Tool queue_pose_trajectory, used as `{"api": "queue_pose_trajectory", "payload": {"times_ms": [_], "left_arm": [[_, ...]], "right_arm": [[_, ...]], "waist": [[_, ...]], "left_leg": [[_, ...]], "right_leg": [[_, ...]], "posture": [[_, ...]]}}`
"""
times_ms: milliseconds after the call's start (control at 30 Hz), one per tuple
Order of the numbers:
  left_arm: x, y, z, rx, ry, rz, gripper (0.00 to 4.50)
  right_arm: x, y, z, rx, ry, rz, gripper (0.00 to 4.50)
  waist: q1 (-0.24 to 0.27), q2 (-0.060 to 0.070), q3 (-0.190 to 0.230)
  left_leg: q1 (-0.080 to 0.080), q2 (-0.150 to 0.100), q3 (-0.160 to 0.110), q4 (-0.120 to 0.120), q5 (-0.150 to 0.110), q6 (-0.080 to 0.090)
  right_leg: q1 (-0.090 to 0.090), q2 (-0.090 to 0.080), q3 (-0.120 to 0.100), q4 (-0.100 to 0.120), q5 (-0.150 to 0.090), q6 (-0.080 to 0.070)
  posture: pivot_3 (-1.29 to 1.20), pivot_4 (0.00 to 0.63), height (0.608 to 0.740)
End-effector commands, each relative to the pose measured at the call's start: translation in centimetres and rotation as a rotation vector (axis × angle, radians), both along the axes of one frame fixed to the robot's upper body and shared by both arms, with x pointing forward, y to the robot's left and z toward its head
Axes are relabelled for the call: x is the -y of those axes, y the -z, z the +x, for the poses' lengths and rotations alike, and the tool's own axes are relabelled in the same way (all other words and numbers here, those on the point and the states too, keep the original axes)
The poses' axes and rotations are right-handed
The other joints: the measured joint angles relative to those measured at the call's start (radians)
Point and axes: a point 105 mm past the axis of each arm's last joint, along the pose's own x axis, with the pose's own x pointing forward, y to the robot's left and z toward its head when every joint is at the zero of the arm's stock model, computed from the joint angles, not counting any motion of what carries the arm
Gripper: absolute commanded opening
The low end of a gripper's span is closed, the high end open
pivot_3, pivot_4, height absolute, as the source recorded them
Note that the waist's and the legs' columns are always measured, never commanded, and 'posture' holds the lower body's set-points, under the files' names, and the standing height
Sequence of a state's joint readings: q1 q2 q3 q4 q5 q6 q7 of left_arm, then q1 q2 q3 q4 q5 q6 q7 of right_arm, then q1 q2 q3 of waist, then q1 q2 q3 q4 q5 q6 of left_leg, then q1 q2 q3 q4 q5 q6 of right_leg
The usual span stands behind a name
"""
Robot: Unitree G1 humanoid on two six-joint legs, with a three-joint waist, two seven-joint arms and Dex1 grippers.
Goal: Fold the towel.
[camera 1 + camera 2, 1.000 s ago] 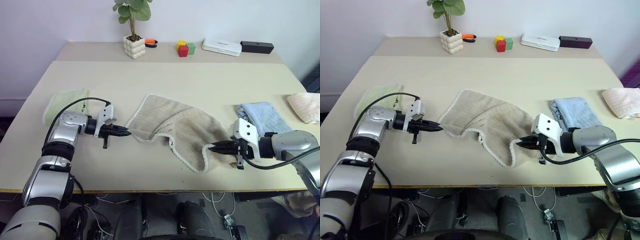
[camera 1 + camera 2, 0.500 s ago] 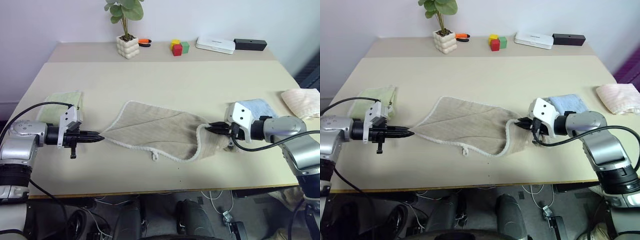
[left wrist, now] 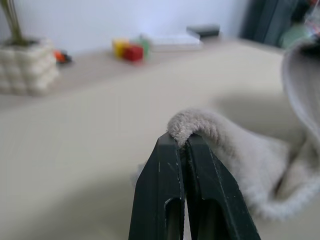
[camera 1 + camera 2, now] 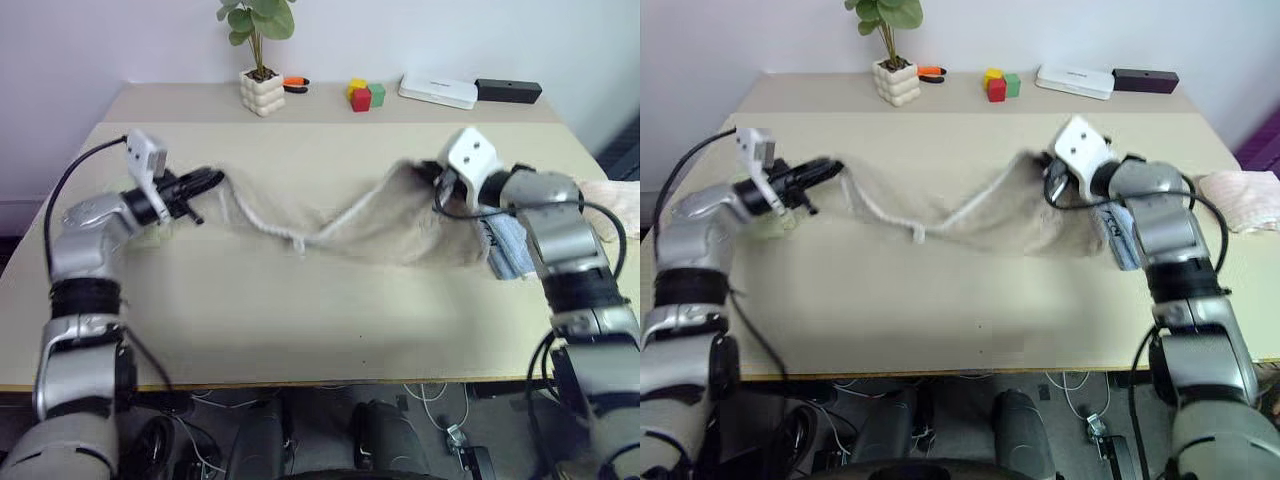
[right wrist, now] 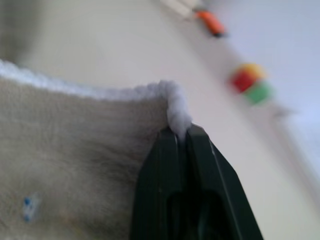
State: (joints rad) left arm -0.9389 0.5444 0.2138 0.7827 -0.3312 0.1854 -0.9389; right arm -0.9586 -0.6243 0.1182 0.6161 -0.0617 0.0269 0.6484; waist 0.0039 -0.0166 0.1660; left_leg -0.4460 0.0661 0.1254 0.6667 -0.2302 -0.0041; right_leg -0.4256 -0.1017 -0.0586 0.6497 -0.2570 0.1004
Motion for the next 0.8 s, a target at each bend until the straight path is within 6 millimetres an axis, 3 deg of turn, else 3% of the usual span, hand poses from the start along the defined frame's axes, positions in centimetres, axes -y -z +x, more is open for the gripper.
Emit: {"api": "queue_pose_trajectory", "payload": {"times_ms": [33,133,200,233,300,500,567,633,700,800], "left_arm": [[-1.6,-6.3,2.6,0.183,-0.252,-0.045,0.08],[-3.0,-10.7,2.8,0.309,-0.389,-0.087,0.08],[-4.5,-14.2,1.6,0.423,-0.416,-0.129,0.08],[-4.9,-15.2,1.1,0.464,-0.418,-0.119,0.08],[-5.4,-15.4,0.4,0.500,-0.401,-0.054,0.08],[-5.4,-11.1,-0.4,0.445,-0.230,0.047,0.08],[-5.0,-7.4,-1.0,0.378,-0.118,0.134,0.08],[-4.9,-4.7,-1.8,0.310,-0.030,0.178,0.08],[-4.9,-2.4,-2.8,0.246,0.046,0.243,0.08],[-5.3,0.6,-4.4,0.136,0.144,0.321,0.08]], "right_arm": [[0.8,-7.0,2.2,0.277,0.176,0.052,0.00],[1.4,-11.5,2.2,0.446,0.252,0.114,0.00],[1.6,-14.3,1.0,0.553,0.207,0.208,0.00],[1.8,-14.8,0.6,0.576,0.182,0.238,0.00],[1.6,-14.0,0.0,0.563,0.099,0.271,0.00],[-0.6,-7.1,-2.0,0.385,-0.153,0.240,0.00],[-1.9,-2.3,-3.7,0.259,-0.235,0.186,0.00],[-2.6,0.9,-5.4,0.161,-0.284,0.169,0.00],[-2.6,3.2,-6.6,0.085,-0.292,0.148,0.00],[-2.1,4.9,-7.8,0.031,-0.286,0.097,0.00]], "waist": [[-0.012,0.000,0.003],[-0.021,0.000,0.005],[-0.029,0.000,0.005],[-0.034,0.000,0.005],[-0.042,0.000,0.005],[-0.045,0.001,0.005],[-0.045,0.002,0.006],[-0.046,0.002,0.006],[-0.046,0.002,0.006],[-0.045,0.002,0.006]], "left_leg": [[0.000,0.000,0.000,0.000,0.000,0.000],[-0.005,0.000,0.002,-0.002,0.000,0.000],[-0.005,0.000,0.004,-0.006,0.000,-0.001],[-0.004,0.001,0.006,-0.007,0.000,-0.001],[-0.003,0.001,0.007,-0.010,0.000,-0.001],[0.004,0.001,0.008,-0.009,0.000,-0.001],[0.003,0.001,0.008,-0.005,0.000,-0.001],[0.003,0.002,0.008,-0.005,0.000,-0.001],[0.002,0.002,0.008,-0.005,0.000,-0.001],[0.002,0.002,0.007,-0.003,0.000,-0.001]], "right_leg": [[0.000,0.000,0.000,0.000,0.000,0.000],[-0.005,0.000,0.001,-0.001,0.000,0.000],[-0.006,-0.001,0.001,-0.001,0.000,0.001],[-0.007,-0.001,0.001,-0.002,0.000,0.001],[-0.007,-0.001,0.000,-0.003,-0.001,0.001],[0.001,-0.001,0.000,-0.004,-0.001,0.002],[-0.001,-0.001,0.000,-0.001,-0.001,0.002],[-0.001,-0.001,0.000,0.000,-0.001,0.002],[-0.002,-0.001,0.000,0.000,-0.001,0.002],[-0.002,-0.001,0.001,0.000,-0.001,0.002]], "posture": [[0.00,0.150,0.735],[0.00,0.150,0.735],[0.00,0.150,0.735],[0.00,0.150,0.735],[0.00,0.150,0.735],[0.00,0.150,0.735],[0.00,0.150,0.735],[0.00,0.150,0.735],[0.00,0.150,0.735],[0.00,0.150,0.735]]}}
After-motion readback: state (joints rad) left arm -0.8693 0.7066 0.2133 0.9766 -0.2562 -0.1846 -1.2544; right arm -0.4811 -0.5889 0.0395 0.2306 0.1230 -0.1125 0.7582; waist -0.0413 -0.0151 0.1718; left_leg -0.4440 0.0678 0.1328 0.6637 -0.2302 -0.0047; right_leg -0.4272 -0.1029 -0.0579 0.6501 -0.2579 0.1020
